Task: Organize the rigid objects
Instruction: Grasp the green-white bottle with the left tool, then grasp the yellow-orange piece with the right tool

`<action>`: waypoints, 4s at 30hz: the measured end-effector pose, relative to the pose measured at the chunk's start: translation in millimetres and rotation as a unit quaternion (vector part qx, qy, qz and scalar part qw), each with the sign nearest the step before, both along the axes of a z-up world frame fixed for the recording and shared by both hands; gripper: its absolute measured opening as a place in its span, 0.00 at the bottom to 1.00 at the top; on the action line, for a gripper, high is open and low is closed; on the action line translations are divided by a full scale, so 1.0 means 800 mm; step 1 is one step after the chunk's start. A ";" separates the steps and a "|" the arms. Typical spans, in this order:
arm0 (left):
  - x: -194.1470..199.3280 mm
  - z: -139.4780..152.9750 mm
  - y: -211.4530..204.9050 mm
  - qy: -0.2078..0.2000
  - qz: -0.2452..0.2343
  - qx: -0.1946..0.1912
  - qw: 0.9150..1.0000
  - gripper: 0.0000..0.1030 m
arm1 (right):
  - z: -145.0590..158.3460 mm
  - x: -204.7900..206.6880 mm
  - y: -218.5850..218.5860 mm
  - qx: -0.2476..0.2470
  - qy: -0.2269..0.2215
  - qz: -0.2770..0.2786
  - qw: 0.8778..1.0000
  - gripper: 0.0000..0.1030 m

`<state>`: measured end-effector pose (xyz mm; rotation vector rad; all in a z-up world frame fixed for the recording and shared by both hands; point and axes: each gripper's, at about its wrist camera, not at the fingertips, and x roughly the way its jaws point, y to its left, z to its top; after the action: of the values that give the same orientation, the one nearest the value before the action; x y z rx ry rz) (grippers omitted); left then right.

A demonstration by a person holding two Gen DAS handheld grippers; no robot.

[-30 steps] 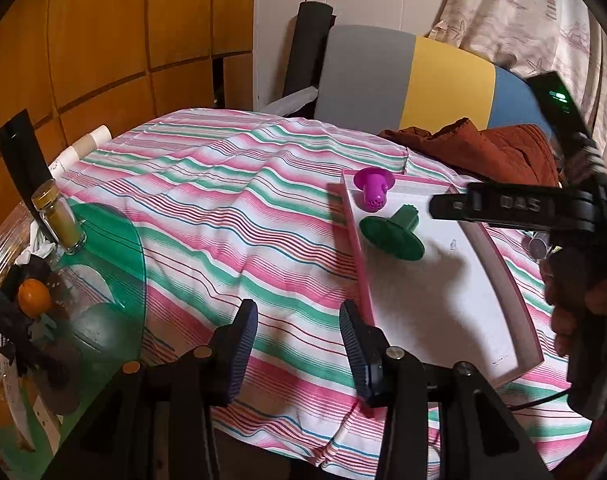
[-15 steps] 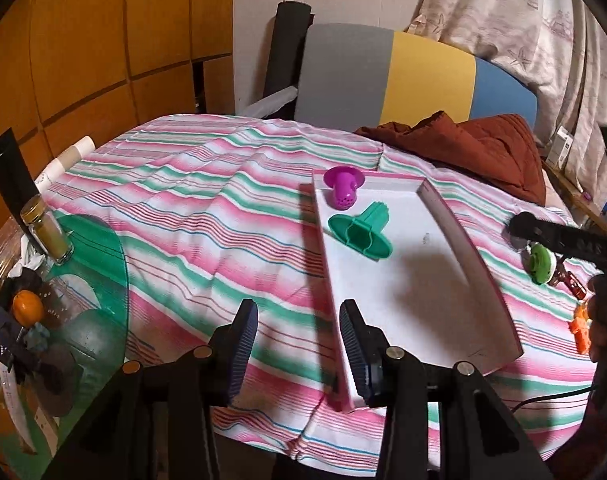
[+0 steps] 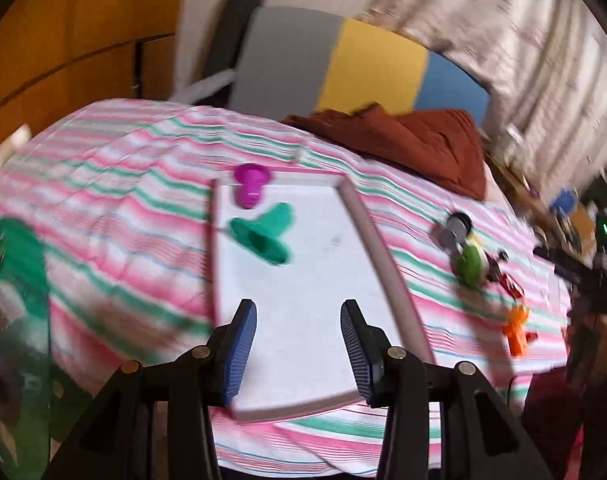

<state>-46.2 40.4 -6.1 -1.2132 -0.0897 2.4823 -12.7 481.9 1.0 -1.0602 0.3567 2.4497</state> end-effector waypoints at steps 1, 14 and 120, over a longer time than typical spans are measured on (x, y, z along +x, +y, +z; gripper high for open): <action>0.000 0.002 0.010 0.003 -0.010 -0.003 1.000 0.43 | -0.001 0.003 0.009 -0.001 0.001 -0.011 1.000 0.95; -0.015 0.008 0.214 -0.017 -0.166 -0.007 0.986 0.43 | -0.023 0.054 0.106 -0.111 0.068 -0.130 0.983 0.96; 0.027 -0.118 0.322 0.040 -0.221 -0.050 0.973 0.41 | -0.118 -0.008 0.027 -0.047 -0.175 0.073 0.981 0.26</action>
<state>-24.7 298.1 -100.4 -1.0345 0.2999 2.1569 -19.4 503.6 -93.2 -1.5784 0.2889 2.3250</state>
